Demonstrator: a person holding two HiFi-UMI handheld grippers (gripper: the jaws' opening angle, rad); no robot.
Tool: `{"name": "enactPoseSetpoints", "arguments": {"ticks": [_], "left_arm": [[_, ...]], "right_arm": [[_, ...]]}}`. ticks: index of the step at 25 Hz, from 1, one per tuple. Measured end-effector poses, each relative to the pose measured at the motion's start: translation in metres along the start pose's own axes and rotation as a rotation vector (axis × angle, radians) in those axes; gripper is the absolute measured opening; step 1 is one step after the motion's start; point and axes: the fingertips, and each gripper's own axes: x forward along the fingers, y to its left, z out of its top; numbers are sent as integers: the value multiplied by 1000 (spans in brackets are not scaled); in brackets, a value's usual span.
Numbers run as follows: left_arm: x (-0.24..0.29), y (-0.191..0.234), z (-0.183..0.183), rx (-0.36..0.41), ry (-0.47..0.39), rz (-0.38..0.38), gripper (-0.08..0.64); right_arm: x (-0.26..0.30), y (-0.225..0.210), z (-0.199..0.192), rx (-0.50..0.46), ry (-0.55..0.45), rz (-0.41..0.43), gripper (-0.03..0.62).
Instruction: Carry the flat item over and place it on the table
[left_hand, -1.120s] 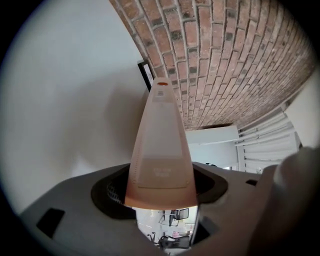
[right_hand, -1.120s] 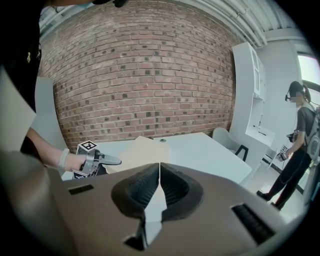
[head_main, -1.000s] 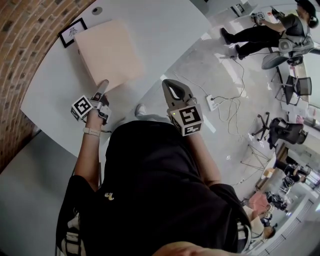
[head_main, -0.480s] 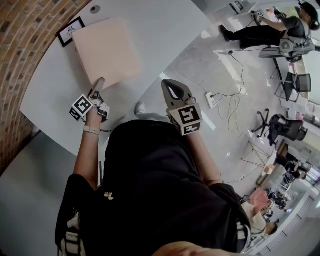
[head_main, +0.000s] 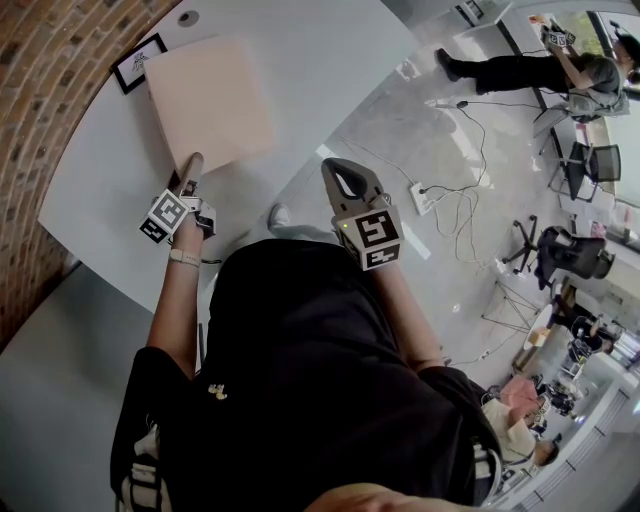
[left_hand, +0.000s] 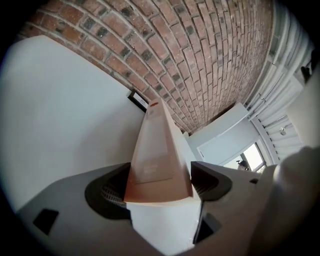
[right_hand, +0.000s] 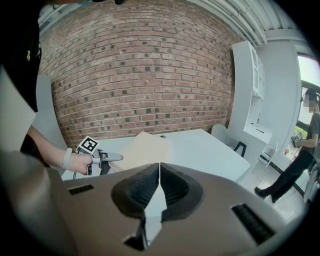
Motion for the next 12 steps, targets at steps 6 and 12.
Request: {"name": "enactPoseSetpoints", "arguments": {"ticks": [6,12], "left_arm": [[-7,1,13,91,-86,28,364],[-14,3,22,150,-156,57,367]], "right_arm": [[-3,1,-1,-4,-1,0,14],[-7,2,-3,-3,-3,-2,14]]}}
